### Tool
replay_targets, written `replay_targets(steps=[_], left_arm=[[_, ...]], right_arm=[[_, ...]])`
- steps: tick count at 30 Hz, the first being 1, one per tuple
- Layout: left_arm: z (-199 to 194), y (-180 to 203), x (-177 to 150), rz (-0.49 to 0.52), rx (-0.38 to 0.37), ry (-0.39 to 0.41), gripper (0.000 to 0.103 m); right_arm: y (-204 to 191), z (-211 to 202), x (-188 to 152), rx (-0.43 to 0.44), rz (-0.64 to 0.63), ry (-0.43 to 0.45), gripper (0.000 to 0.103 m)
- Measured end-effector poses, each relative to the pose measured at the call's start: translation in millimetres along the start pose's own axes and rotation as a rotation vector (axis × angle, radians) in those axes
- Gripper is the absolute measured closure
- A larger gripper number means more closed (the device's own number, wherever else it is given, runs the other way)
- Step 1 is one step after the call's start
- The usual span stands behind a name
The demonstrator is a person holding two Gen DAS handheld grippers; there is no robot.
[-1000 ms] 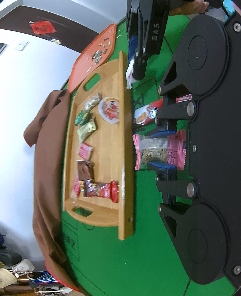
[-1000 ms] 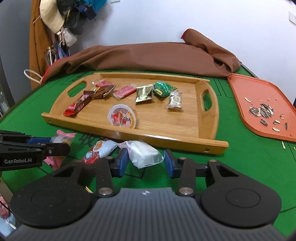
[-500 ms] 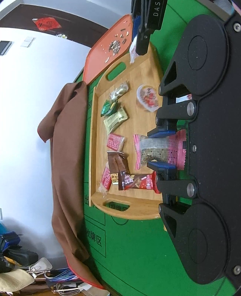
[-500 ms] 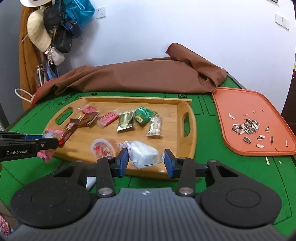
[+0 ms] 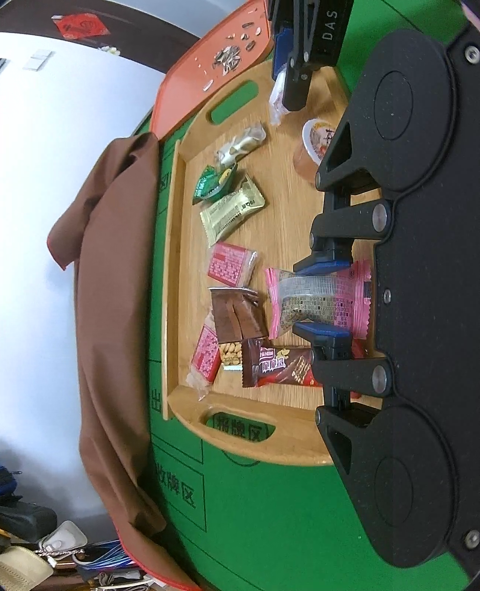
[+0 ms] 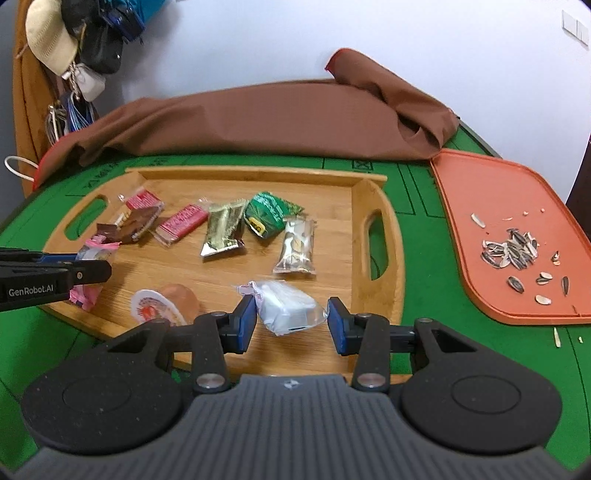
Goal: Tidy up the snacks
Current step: 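Carry the pink wafer packet and white candy over the wooden tray and lower them, then open the left tool to drop the wafer packet while the right tool releases the candy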
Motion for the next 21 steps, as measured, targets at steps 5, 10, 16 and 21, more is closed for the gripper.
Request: replay_targets(steps=[5,10,16,21], left_arm=[[8.6,1.7,0.1,0.005,0.011,-0.006,0.078],[10.9,3.8,1.4,0.010,0.021,0.002,0.077],[12.6,6.1,2.3,0.013,0.041,0.006,0.075],[6.3,8.7,2.9,0.032,0.065,0.032,0.063]], right_arm=[[2.5,11.0,-1.1,0.005,0.010,-0.020,0.057],[3.4,14.1,-0.9,0.004,0.007,-0.022,0.057],[3.4,16.8,-0.8,0.006,0.005,-0.024,0.055],[2.8,15.5,-1.6,0.010,0.004,-0.014,0.044]])
Point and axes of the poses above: each gripper's, at about its wrist camera, not at the fingertips, and z roughly the way its jaws point, y to its right, x to its top, the point moved 2 cm from there along z, roughly the way its jaws point, and after that the axes turned 5 degrees about -z, right-handed, at the moved point
